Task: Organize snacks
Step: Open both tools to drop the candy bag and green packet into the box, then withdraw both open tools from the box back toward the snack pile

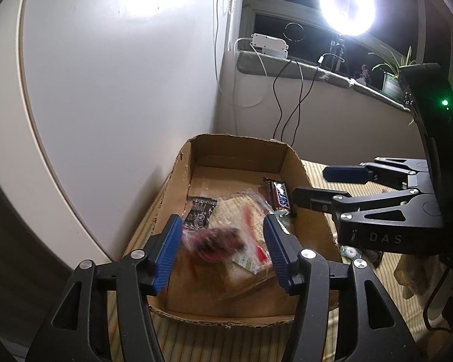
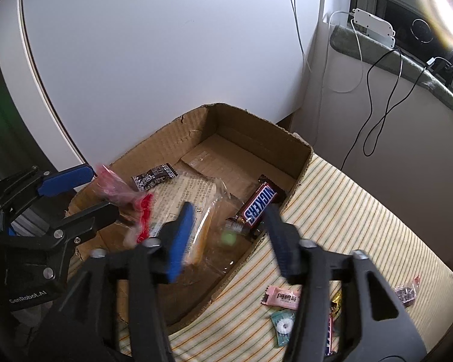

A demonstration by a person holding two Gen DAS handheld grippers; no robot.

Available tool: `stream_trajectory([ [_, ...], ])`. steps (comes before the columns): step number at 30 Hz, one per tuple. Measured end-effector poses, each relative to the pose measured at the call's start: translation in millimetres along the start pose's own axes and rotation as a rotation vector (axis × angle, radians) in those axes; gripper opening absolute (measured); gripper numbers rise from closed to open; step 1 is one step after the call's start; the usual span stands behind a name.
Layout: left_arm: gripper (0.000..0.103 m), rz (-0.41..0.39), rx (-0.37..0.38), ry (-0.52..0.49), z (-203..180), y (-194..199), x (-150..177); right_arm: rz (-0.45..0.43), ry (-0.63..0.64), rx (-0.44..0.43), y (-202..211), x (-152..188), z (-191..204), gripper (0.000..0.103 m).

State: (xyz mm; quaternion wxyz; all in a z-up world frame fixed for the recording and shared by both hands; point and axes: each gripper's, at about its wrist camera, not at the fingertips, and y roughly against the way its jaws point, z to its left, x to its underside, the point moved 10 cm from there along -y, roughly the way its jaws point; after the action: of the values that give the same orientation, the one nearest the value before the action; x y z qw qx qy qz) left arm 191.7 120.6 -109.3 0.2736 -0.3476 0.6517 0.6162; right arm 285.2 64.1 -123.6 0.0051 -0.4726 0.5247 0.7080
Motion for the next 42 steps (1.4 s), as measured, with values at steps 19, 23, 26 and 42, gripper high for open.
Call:
stream_trajectory([
  [19,0.077,-0.013,-0.010,-0.020,-10.5,7.3,-2.7,-0.040,-0.035,0.050,23.5,4.2,-25.8,0.086],
  [23,0.077,-0.023,-0.003,-0.026,-17.8,12.2,-4.2,-0.052,-0.057,0.058,32.9,8.3,-35.6,0.086],
  [26,0.077,-0.026,0.003,-0.037,-25.9,14.8,-4.1,-0.062,-0.078,0.063,40.0,10.9,-43.8,0.086],
  [42,0.077,-0.034,0.076,-0.070,-74.6,21.0,-1.9,-0.086,-0.154,0.129,88.4,48.2,-108.4,0.086],
])
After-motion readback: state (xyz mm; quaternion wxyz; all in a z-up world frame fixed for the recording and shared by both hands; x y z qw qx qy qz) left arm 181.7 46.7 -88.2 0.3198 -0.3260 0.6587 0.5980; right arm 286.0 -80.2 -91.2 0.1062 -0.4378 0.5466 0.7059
